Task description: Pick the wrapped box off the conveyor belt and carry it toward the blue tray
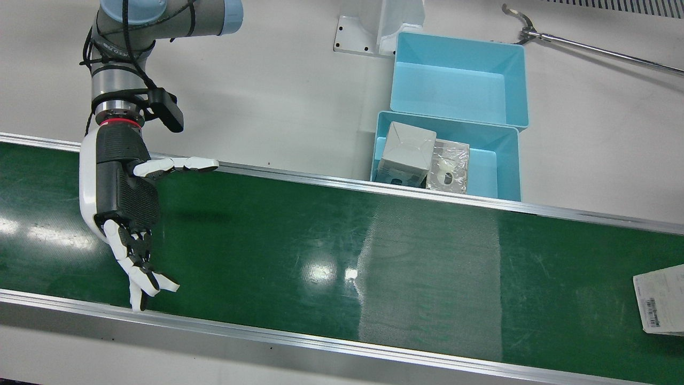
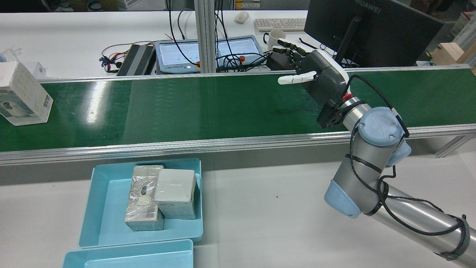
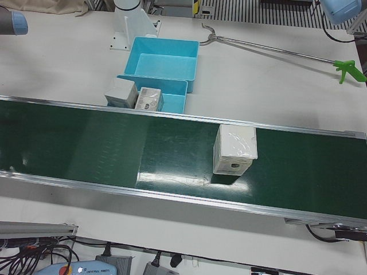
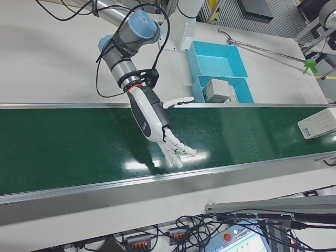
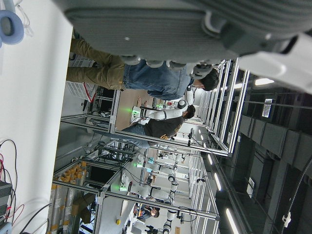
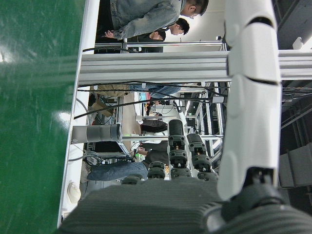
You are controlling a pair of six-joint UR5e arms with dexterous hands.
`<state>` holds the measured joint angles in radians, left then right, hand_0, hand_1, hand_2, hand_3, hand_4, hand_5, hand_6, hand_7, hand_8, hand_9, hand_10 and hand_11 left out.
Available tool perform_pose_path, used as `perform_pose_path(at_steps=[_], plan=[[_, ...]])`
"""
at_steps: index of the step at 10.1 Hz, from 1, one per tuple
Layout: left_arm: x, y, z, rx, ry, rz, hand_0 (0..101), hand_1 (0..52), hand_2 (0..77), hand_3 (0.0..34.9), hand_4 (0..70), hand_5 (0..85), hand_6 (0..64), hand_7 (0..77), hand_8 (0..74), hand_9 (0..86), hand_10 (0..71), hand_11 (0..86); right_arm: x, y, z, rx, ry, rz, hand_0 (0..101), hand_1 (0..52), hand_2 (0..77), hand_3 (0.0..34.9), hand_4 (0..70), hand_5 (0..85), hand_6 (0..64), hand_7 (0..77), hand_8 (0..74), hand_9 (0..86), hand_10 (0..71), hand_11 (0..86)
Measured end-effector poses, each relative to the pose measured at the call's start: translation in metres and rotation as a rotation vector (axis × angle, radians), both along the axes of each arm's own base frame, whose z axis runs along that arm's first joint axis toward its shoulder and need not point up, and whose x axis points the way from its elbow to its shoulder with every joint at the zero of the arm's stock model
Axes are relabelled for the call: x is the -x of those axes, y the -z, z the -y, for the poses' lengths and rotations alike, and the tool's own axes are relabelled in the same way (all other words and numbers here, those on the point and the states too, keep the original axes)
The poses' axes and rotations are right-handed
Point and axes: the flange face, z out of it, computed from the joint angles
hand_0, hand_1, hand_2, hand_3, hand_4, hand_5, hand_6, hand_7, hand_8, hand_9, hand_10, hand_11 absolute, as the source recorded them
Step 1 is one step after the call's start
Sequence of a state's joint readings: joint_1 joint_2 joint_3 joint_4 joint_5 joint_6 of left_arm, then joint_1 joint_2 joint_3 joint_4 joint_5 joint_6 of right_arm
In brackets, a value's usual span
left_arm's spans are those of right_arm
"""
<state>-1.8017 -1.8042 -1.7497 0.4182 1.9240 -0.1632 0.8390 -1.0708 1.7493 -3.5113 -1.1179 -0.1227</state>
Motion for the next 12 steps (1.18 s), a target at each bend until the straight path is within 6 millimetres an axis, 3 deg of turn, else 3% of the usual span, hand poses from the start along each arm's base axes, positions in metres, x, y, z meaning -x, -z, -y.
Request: perform_pose_path(at_steps=[12], plan=[[0.0000, 0.0000, 0.0000, 0.000, 0.000, 0.000, 0, 0.0, 0.5, 0.0, 0.0, 1.1, 0.5, 0.5, 0.5, 0.0, 0.5, 0.0, -0.0034, -0.0002, 0.0010, -0.001, -0.004, 0.002, 48, 13.6, 9.3, 0.0, 13.1, 12.5, 7.6, 21.3, 2.7, 6.0, 0.0, 1.1]])
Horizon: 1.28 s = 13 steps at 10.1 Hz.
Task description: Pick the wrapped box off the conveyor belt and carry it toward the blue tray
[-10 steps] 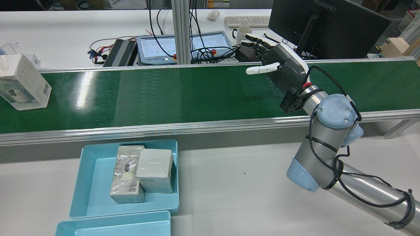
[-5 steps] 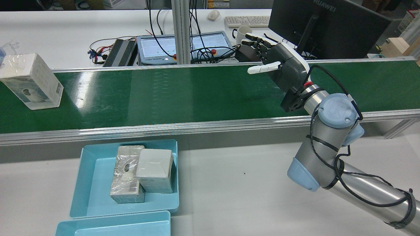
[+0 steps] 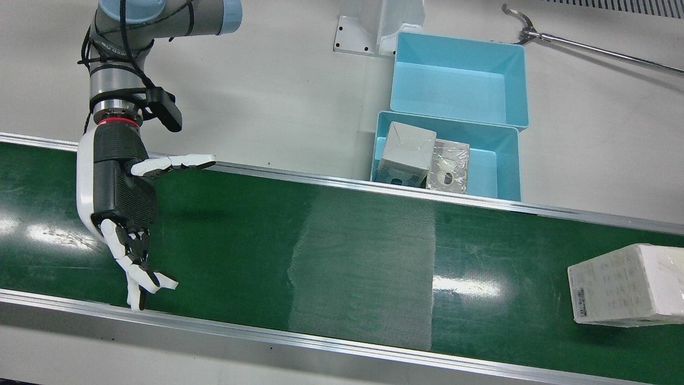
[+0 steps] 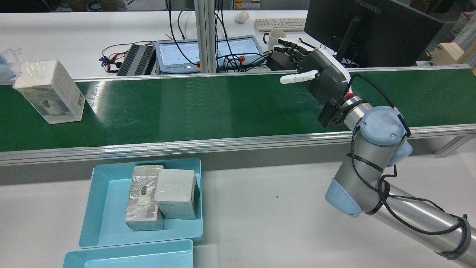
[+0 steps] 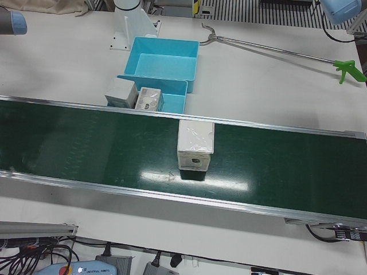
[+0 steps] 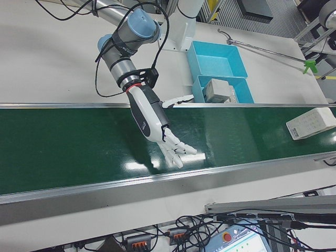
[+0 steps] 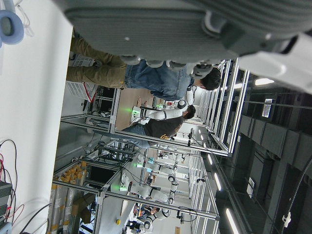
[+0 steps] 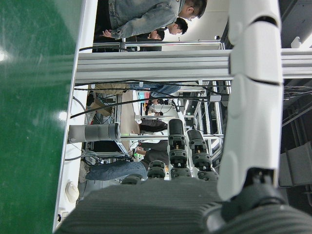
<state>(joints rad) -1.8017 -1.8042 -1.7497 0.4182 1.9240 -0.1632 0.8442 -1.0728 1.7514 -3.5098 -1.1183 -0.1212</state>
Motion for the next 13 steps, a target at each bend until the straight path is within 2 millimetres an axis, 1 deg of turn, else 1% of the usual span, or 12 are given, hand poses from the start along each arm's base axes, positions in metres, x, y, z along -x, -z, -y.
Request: perform_pose_path(at_steps=[1, 5, 6, 13], plan=[[0.0000, 0.0000, 0.0000, 0.000, 0.000, 0.000, 0, 0.0, 0.5, 0.0, 0.5, 1.1, 0.5, 0.5, 0.5, 0.0, 0.0, 0.0, 0.0001, -0.0002, 0.0003, 0.001, -0.001, -0.001, 48, 13.6, 9.3, 0.0, 13.1, 12.5, 7.6, 22.4, 2.7, 6.0, 0.0, 1.1], [0.0000, 0.0000, 0.0000, 0.000, 0.000, 0.000, 0, 0.0, 0.5, 0.0, 0.5, 1.1, 0.5, 0.5, 0.5, 0.5, 0.0, 0.5, 0.0001, 0.0000, 0.0011, 0.001, -0.003, -0.001, 48, 13.6, 9.3, 0.0, 14.2, 13.6, 7.6, 22.4, 2.7, 6.0, 0.0, 1.1], [0.0000, 0.0000, 0.0000, 0.000, 0.000, 0.000, 0, 0.0, 0.5, 0.0, 0.5, 1.1, 0.5, 0.5, 0.5, 0.5, 0.0, 0.0, -0.0004, -0.0003, 0.0012, 0.001, -0.003, -0.002, 48, 13.6, 9.3, 0.0, 14.2, 13.6, 8.2, 22.9, 3.8, 7.1, 0.0, 1.1], [0.0000, 0.0000, 0.0000, 0.000, 0.000, 0.000, 0, 0.0, 0.5, 0.0, 0.0, 1.1, 0.5, 0.5, 0.5, 0.0, 0.5, 0.5, -0.0021, 0.0001, 0.0018, 0.000, -0.005, -0.001, 48, 13.6, 9.3, 0.0, 14.2, 13.6, 8.2, 22.4, 3.8, 7.1, 0.0, 1.1]])
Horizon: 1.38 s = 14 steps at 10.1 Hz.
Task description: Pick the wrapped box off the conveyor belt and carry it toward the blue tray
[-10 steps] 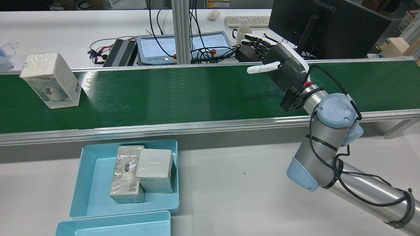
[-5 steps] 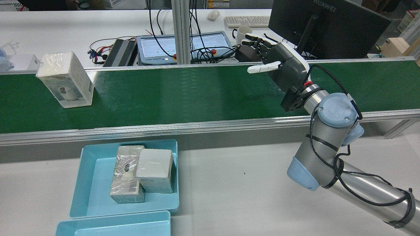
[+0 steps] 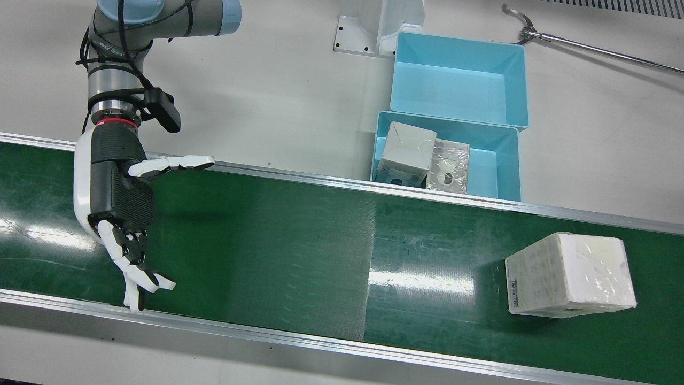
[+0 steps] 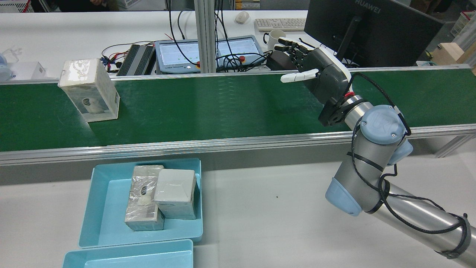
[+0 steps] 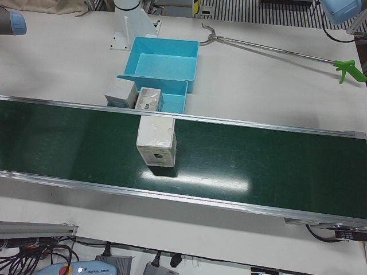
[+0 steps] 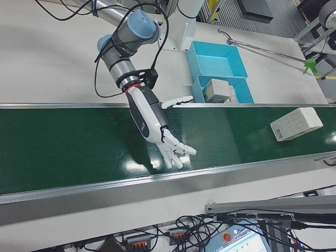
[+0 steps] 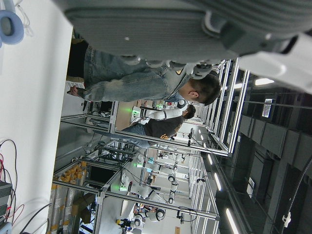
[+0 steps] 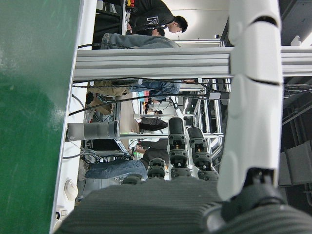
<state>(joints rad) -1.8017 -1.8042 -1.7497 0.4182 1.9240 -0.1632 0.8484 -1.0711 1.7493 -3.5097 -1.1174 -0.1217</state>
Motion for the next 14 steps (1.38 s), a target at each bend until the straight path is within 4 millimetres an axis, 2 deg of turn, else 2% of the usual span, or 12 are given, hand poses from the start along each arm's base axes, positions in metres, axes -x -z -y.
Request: perform_pose_path(at_steps=[4, 7, 9, 11, 12, 14], plan=[[0.000, 0.000, 0.000, 0.000, 0.000, 0.000, 0, 0.0, 0.5, 0.0, 0.5, 1.1, 0.5, 0.5, 0.5, 0.0, 0.5, 0.5, -0.001, 0.000, 0.001, 0.000, -0.001, -0.001, 48, 13.6, 9.3, 0.0, 14.2, 13.6, 8.2, 22.9, 3.8, 7.1, 0.0, 1.1], [0.000, 0.000, 0.000, 0.000, 0.000, 0.000, 0, 0.0, 0.5, 0.0, 0.5, 1.1, 0.0, 0.5, 0.5, 0.0, 0.5, 0.0, -0.002, -0.001, 0.001, 0.001, -0.005, -0.001, 48, 13.6, 9.3, 0.0, 10.9, 9.8, 8.2, 20.7, 2.2, 7.1, 0.0, 1.1], [0.000, 0.000, 0.000, 0.000, 0.000, 0.000, 0, 0.0, 0.5, 0.0, 0.0, 1.1, 0.5, 0.5, 0.5, 0.5, 0.5, 0.5, 0.001, -0.002, 0.003, 0.003, -0.004, -0.003, 48, 13.6, 11.4, 0.0, 13.1, 13.1, 8.2, 22.4, 3.3, 6.5, 0.0, 1.1], [0.000, 0.000, 0.000, 0.000, 0.000, 0.000, 0, 0.0, 0.5, 0.0, 0.0, 1.1, 0.0, 0.5, 0.5, 0.5, 0.5, 0.0, 0.004, -0.002, 0.004, 0.003, -0.001, -0.003, 48, 13.6, 10.9, 0.0, 13.1, 13.1, 8.2, 22.4, 3.3, 6.5, 0.0, 1.1], [0.000, 0.000, 0.000, 0.000, 0.000, 0.000, 0, 0.0, 0.5, 0.0, 0.5, 1.1, 0.5, 0.5, 0.5, 0.0, 0.5, 0.0, 0.006, 0.000, 0.004, 0.002, 0.000, -0.002, 48, 15.8, 11.4, 0.0, 13.1, 13.1, 8.2, 22.4, 3.3, 6.5, 0.0, 1.1], [0.000, 0.000, 0.000, 0.000, 0.000, 0.000, 0, 0.0, 0.5, 0.0, 0.0, 1.1, 0.5, 0.5, 0.5, 0.5, 0.0, 0.5, 0.010, 0.005, 0.005, -0.005, 0.005, 0.004, 48, 15.3, 12.0, 0.0, 12.5, 13.1, 8.2, 22.4, 3.3, 6.5, 0.0, 1.1]])
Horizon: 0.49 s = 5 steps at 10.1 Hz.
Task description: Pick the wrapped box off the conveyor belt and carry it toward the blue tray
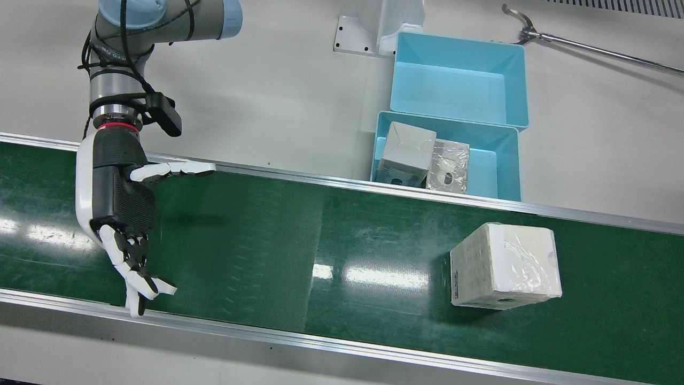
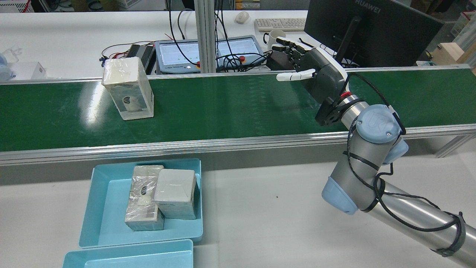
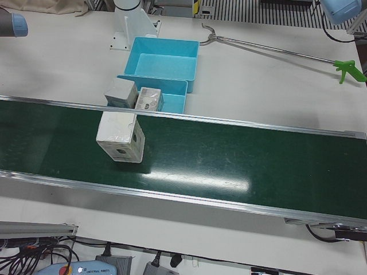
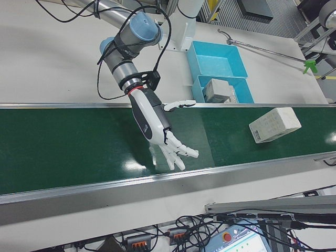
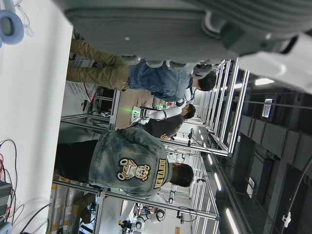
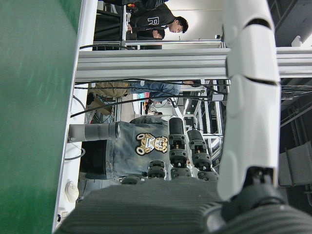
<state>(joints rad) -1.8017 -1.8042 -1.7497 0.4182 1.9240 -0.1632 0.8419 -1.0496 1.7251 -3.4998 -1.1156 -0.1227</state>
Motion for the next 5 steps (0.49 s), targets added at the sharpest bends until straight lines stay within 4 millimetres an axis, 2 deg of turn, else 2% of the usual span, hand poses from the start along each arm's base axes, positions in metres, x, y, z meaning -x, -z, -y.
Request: perform_pose_path(at_steps=[5], plan=[[0.000, 0.000, 0.000, 0.000, 0.000, 0.000, 0, 0.0, 0.5, 0.0, 0.0, 1.1, 0.5, 0.5, 0.5, 0.0, 0.5, 0.5, 0.016, -0.002, 0.007, -0.034, 0.015, 0.028, 48, 15.3, 13.1, 0.0, 13.6, 13.1, 8.7, 23.5, 2.7, 7.1, 0.0, 1.1]])
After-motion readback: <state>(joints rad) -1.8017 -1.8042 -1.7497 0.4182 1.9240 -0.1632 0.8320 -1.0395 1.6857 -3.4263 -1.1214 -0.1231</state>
